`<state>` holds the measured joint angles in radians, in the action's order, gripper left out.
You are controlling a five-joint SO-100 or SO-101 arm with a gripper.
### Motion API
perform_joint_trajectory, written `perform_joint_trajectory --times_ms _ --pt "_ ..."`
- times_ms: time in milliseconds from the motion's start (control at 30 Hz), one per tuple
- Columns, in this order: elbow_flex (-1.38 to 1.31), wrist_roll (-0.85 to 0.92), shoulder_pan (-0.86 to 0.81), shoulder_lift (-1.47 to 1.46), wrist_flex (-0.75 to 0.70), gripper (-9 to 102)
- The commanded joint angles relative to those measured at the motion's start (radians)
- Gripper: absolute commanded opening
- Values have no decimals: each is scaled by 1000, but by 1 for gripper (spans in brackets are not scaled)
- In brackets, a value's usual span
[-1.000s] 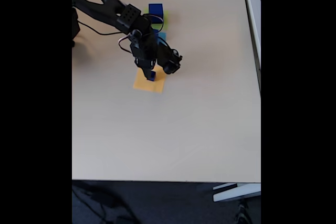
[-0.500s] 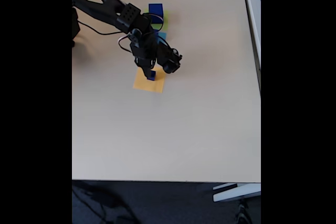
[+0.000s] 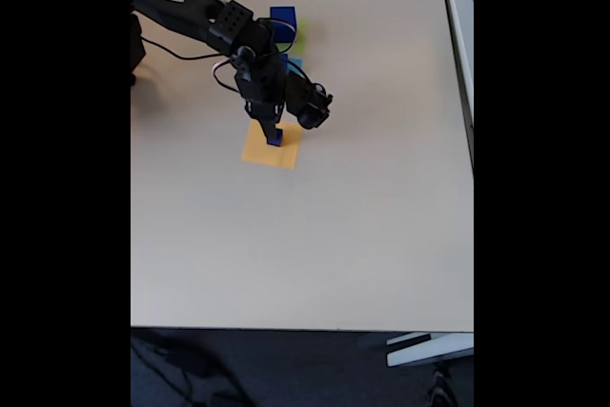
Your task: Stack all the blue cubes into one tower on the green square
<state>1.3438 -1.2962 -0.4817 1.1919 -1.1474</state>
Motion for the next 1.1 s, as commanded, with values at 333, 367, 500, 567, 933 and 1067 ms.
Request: perform_joint_trajectory --times_ms 333,367,500,567,933,1067 --pt "3 -8 12 115 -6 15" --pt "6 -12 12 115 -6 15" --pt "20 -21 12 117 -6 15" --pt "20 -21 11 114 -3 14" --pt "8 -18 6 92 5 14" --pt "6 -21 6 84 5 14"
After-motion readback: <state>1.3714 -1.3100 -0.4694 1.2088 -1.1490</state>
